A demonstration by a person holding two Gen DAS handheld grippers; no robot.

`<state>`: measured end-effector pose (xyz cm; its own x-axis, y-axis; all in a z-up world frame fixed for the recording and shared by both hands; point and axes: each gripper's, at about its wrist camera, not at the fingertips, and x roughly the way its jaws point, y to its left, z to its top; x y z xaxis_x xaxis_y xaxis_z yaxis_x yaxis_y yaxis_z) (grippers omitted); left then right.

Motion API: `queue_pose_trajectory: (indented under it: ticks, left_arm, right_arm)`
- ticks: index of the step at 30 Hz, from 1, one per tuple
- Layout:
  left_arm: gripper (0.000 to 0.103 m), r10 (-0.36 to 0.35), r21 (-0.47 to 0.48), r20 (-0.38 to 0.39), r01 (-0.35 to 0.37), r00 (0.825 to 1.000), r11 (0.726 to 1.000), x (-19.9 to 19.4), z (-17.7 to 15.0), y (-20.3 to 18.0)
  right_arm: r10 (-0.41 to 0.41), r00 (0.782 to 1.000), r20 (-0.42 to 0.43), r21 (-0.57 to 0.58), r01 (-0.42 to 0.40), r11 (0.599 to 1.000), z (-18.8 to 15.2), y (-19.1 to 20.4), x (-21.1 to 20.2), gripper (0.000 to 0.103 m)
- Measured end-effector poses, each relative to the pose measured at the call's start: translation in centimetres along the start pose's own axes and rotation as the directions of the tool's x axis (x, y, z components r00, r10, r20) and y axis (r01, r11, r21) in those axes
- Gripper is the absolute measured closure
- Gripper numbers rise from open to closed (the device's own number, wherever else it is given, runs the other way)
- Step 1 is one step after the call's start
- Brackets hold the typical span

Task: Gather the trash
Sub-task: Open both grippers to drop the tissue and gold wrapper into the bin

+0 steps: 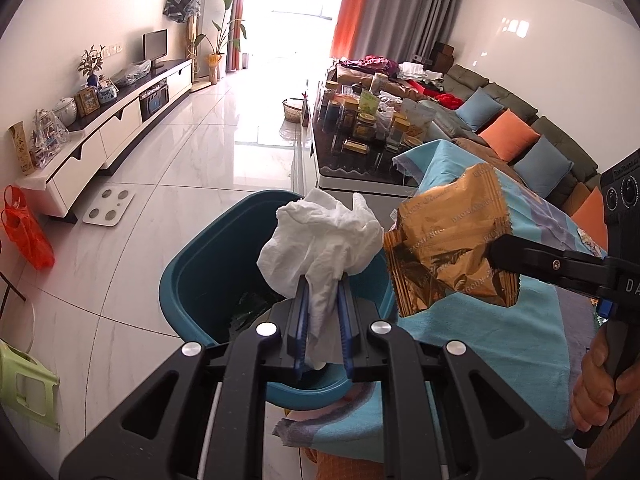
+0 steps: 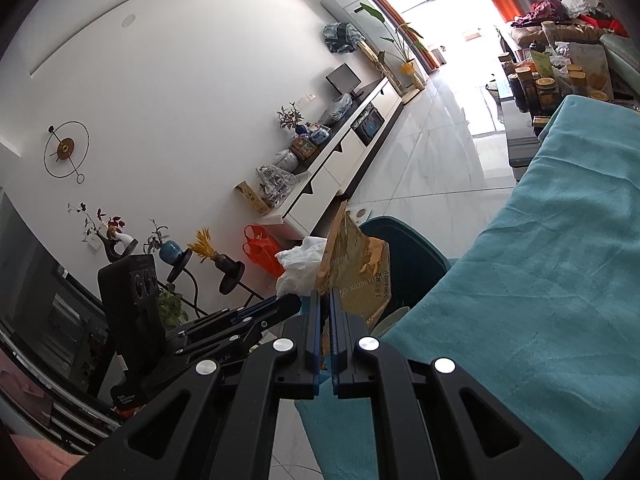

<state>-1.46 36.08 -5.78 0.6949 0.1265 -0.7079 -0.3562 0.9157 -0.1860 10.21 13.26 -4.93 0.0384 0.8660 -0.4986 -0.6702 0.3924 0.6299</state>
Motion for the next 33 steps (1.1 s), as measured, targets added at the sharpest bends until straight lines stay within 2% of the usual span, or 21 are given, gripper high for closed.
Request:
queue_pose_trajectory:
  ticks: [19, 26, 30, 33]
  left_arm:
    - [0.089, 0.032, -0.023, -0.053, -0.033, 0.998, 0.999, 3.0, -0.8, 0.8]
    - [0.074, 0.045, -0.028, -0.068, -0.047, 0.997, 0.999, 4.1, -1.3, 1.0]
    - [0.062, 0.054, -0.029, -0.057, -0.055, 0.997, 0.998, 4.0, -1.5, 1.0]
    - [0.058, 0.056, -0.03, -0.047, -0.057, 0.997, 0.998, 3.7, -1.4, 0.8]
  right_arm:
    - [-0.027, 0.998, -0.059, -0.005, 0.026, 1.0, 0.1, 0.3, 2.8, 0.098]
    - [-0.039, 0.998, -0.057, 0.012, 0.039, 0.999, -0.1, -0.2, 2.5, 0.097]
    - [-0.043, 0.998, -0.056, 0.016, 0.044, 0.999, -0.4, -0.4, 2.3, 0.097]
    - [-0.048, 0.998, -0.051, 0.011, 0.049, 0.999, -0.6, -0.3, 1.9, 0.096]
